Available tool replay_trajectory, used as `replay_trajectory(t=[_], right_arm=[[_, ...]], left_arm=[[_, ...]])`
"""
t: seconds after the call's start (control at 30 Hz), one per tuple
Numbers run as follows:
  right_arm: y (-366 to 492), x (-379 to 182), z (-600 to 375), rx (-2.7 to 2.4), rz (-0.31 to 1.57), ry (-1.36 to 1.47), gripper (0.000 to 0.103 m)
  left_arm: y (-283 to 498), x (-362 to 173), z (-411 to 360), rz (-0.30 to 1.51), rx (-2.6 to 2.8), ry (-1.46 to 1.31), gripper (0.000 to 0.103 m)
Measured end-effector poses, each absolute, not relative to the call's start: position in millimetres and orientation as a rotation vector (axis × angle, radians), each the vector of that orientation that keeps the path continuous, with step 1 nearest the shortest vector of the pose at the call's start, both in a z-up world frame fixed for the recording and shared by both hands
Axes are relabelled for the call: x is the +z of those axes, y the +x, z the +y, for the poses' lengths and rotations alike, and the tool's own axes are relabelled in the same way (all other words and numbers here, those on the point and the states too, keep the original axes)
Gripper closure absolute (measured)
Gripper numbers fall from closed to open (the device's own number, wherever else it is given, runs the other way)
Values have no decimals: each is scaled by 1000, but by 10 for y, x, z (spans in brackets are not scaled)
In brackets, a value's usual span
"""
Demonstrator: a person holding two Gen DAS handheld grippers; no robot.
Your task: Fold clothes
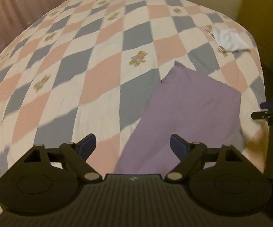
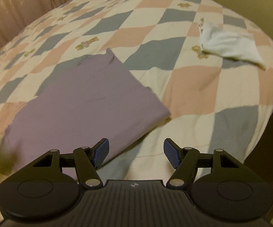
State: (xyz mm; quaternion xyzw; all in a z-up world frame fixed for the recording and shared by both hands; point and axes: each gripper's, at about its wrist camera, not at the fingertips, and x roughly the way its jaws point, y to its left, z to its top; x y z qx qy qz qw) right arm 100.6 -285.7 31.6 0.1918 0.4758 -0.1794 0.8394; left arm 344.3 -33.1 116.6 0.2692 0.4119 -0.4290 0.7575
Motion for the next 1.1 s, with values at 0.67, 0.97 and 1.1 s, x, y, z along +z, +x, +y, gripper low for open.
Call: replay_trajectory(t=[0.67,0.97,1.1], right_arm=[[975,-244,-3524,-307,947,757,43],[1090,-460,-3623,-313,917,843,44],[1123,-502,-3654,-312,912,861,44]], left_arm=[[4092,256,-2367,910,-1416,808,23],[4277,-51,-2738,1037,-1484,812,36],[4327,-218,-2813,1105,-1502,823,38]])
